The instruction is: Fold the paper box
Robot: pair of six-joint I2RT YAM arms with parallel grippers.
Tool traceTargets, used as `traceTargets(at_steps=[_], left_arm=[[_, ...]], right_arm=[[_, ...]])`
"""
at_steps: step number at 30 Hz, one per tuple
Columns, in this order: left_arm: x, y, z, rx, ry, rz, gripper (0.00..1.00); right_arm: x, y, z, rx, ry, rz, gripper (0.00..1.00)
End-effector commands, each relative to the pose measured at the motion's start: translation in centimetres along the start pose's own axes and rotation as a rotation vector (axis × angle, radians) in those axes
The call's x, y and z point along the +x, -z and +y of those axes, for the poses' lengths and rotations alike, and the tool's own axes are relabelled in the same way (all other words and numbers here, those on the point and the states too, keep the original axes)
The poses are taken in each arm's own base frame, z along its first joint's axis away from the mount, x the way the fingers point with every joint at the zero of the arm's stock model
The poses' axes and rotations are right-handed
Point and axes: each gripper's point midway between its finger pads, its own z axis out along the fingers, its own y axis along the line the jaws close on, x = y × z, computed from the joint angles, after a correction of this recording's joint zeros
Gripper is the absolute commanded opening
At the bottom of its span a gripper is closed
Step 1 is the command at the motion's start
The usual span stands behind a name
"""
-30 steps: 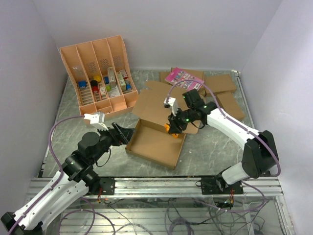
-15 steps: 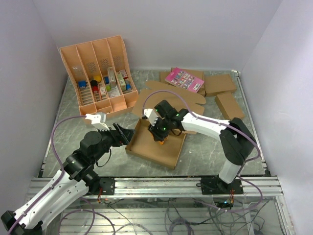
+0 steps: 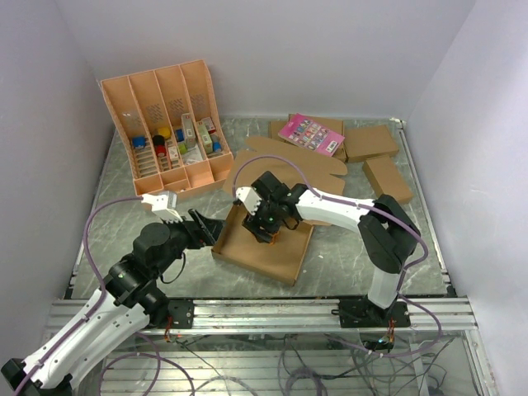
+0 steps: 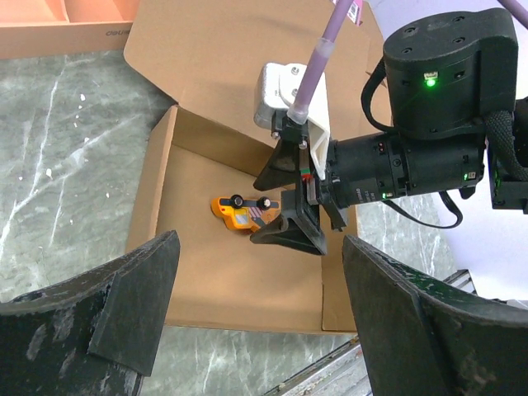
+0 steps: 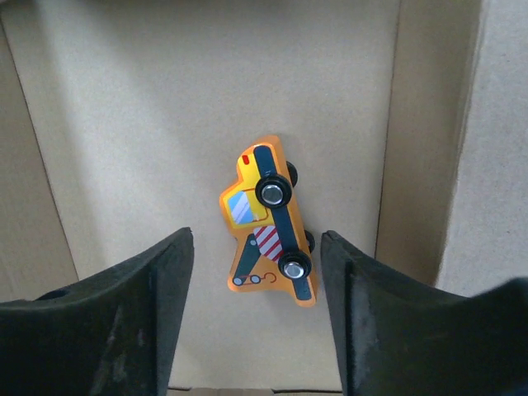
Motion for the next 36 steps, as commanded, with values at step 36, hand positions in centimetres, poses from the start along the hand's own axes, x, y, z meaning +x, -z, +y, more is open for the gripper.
traceTargets(at_steps=[36], left_arm=[[-9.1, -11.2, 3.1, 0.159, 0.025, 0.116, 0.96]], right_arm=[[9.8, 23.2, -14.7, 0.158, -0.740, -0.796, 0.93]])
